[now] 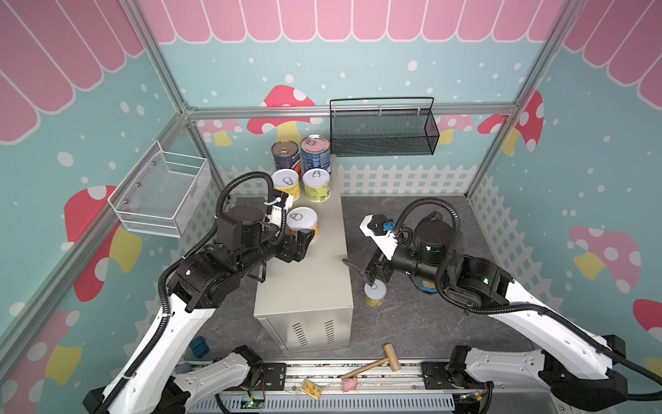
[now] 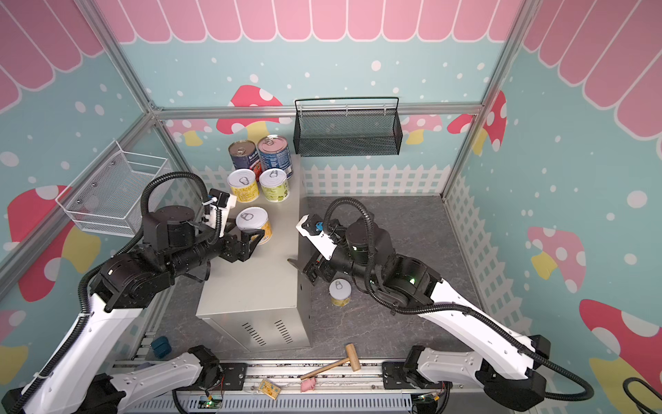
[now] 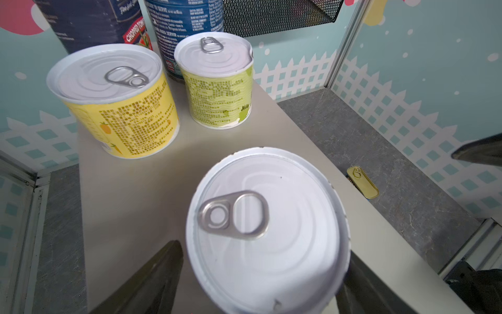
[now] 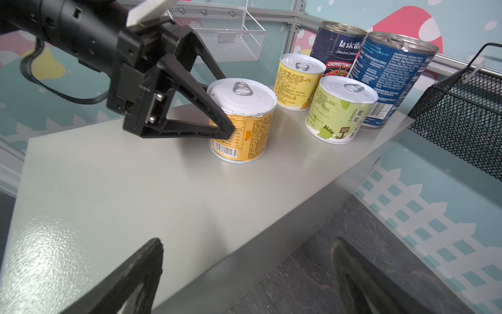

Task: Place and organize the canned foods onto the counter
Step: 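Push the orange-labelled can toward the yellow can with the left gripper while the right withdraws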

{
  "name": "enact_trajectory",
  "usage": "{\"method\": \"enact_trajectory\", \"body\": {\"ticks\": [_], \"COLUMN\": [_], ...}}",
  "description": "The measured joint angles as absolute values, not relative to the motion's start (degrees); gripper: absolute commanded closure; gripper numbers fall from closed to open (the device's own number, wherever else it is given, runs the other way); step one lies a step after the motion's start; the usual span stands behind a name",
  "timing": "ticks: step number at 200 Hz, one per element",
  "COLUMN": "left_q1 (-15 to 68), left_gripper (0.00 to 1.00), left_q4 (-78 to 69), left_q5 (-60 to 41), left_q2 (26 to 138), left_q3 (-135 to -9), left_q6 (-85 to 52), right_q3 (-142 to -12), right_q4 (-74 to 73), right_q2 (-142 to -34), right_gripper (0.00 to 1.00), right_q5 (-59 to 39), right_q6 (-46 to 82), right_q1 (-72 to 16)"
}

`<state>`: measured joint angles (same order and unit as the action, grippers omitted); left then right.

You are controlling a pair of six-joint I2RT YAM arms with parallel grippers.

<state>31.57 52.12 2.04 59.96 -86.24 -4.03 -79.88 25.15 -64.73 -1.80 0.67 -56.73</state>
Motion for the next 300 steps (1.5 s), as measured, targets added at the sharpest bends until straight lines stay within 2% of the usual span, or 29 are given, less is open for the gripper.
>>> {"method": "enact_trajectory", "body": {"ticks": [111, 159, 192, 249, 300], "left_q1": [24.2, 16.1, 14.2, 10.4, 9.0], "left_gripper": [0.19, 0.16, 0.09, 0.09, 0.11], "left_q4": [44.2, 38.2, 34.9, 29.3, 25.6], "left_q5": [-2.8, -12.1, -18.4, -26.7, -30.0], "left_q2": [54.3, 51.9, 52.0, 53.2, 55.1], "left_q3": [-76.3, -70.5, -69.1, -68.6, -68.2], "left_q6": [4.1, 6.3, 7.1, 7.7, 7.5], "right_q3": [-79.9, -79.7, -79.2, -79.2, -79.2], "right_q4": [19.2, 17.4, 17.1, 16.5, 16.4], "right_q2": [-68.3, -69.2, -70.0, -71.2, -71.4], "right_gripper": [0.02, 0.02, 0.02, 0.02, 0.02], "right_q5": [-3.7, -3.8, -4.2, -4.7, -5.9], "right_q6": [-2.1, -2.6, -2.6, -2.6, -2.6], "right_q1": [-56.7, -56.7, -56.7, -56.7, -56.7]}}
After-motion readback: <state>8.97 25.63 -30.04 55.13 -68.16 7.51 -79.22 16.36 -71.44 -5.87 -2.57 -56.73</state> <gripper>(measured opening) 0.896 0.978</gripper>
